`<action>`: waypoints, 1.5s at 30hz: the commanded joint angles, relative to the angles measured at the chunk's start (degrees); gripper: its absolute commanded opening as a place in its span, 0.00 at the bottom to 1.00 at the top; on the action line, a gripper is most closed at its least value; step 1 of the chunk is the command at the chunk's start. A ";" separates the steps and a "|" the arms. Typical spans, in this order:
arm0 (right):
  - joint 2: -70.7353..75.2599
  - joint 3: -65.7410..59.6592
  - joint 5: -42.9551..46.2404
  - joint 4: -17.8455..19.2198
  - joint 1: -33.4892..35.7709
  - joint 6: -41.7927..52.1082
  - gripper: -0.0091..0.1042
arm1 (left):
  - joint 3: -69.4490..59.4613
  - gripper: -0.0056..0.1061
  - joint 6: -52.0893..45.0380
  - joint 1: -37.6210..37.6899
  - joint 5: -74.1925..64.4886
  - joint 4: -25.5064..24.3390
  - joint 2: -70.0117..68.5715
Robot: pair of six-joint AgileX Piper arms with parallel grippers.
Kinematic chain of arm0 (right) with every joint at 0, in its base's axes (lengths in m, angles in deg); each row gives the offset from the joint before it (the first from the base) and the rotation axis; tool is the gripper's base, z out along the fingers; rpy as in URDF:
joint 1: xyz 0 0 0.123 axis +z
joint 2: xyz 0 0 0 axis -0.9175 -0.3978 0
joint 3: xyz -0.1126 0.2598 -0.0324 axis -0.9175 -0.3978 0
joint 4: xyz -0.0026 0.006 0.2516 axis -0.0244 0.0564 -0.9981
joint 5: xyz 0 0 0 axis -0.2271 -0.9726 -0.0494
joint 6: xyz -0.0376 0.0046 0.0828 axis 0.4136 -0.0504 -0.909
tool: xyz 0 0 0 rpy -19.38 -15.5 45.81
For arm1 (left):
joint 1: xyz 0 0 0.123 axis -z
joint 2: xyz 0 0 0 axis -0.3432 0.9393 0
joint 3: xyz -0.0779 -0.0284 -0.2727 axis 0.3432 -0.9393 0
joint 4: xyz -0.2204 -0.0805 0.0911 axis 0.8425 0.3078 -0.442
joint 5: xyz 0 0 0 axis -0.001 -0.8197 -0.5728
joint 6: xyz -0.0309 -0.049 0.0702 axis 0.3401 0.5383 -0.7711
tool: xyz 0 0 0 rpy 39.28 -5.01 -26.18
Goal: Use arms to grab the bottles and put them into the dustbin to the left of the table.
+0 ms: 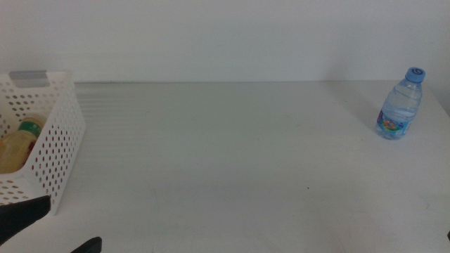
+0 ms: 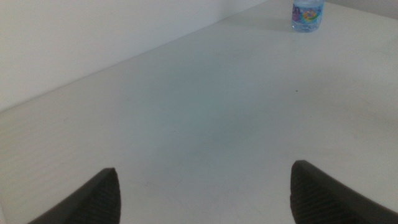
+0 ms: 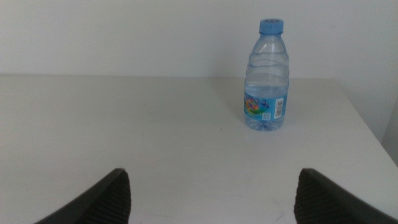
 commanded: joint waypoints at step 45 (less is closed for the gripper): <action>-86.42 23.39 66.09 -9.39 -0.30 11.79 0.73 | 1.53 0.84 0.94 0.14 4.36 0.69 0.82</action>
